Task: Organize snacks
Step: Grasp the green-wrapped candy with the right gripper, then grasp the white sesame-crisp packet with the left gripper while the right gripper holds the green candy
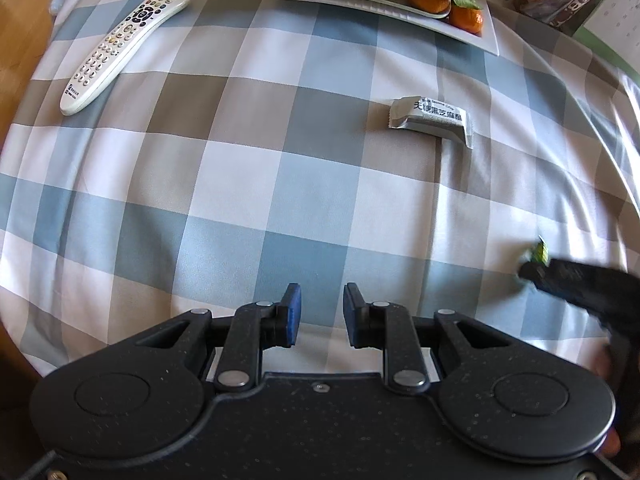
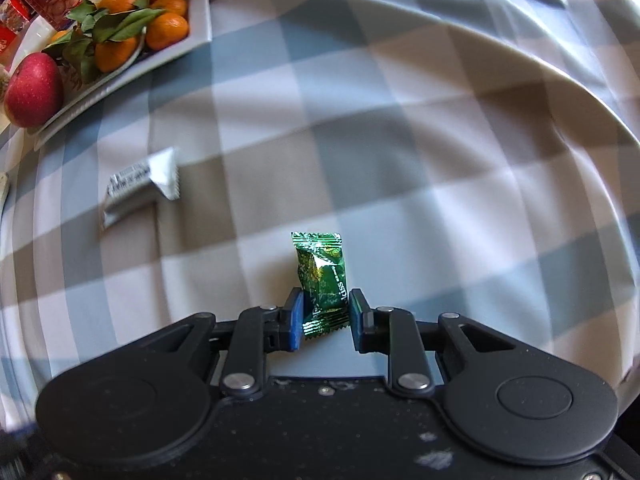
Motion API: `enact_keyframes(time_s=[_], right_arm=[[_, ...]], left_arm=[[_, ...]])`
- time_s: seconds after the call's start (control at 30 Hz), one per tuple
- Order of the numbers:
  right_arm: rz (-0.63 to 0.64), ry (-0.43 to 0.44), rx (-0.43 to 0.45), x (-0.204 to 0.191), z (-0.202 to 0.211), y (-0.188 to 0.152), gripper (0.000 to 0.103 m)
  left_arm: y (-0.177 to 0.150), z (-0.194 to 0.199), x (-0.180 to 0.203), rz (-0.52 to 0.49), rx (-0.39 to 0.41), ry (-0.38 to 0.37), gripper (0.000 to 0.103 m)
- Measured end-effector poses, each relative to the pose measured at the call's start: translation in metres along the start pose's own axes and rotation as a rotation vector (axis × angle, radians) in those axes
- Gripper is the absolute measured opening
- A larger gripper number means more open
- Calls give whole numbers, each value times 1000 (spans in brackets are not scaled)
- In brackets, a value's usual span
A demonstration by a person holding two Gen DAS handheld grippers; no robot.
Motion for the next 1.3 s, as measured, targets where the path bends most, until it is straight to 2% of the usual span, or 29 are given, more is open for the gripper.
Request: enact_keyframes(time_s=[0.27, 0.53, 0.67, 0.77, 0.87, 0.97, 1.0, 1.07, 1.17, 1.3], right_arm=[[-9, 69, 33, 37, 18, -44, 25], [83, 145, 36, 25, 47, -47, 25], [73, 145, 33, 34, 53, -52, 25], [49, 163, -4, 41, 49, -52, 25], [7, 202, -31, 45, 47, -49, 25], [-3, 218, -19, 44, 52, -47, 25], [3, 212, -6, 44, 54, -46, 25], [16, 190, 20, 42, 57, -46, 25], [11, 184, 35, 44, 58, -44, 25], [-11, 202, 29, 46, 56, -44, 25]], left_arm=[[-1, -11, 8, -9, 11, 22, 33], [-4, -21, 14, -38, 115, 34, 33], [-8, -25, 29, -115, 176, 46, 33], [-9, -29, 38, -154, 200, 55, 33], [-1, -30, 45, -181, 213, 31, 34], [12, -27, 57, -239, 249, 54, 35], [16, -25, 61, -266, 265, 71, 36], [25, -22, 70, -330, 302, 98, 50], [34, -19, 80, -414, 346, 121, 52], [47, -27, 89, -521, 355, 140, 53]])
Point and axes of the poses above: each gripper's, at about its wrist camera, not at the fingertips, and z roughly against the way its jaws point, x to its right, y to its top, the point moved 1 cm from there along -z, roughly the way its jaws point, and after that the axes turned 2 degrees about y, right-handed, at the moved point
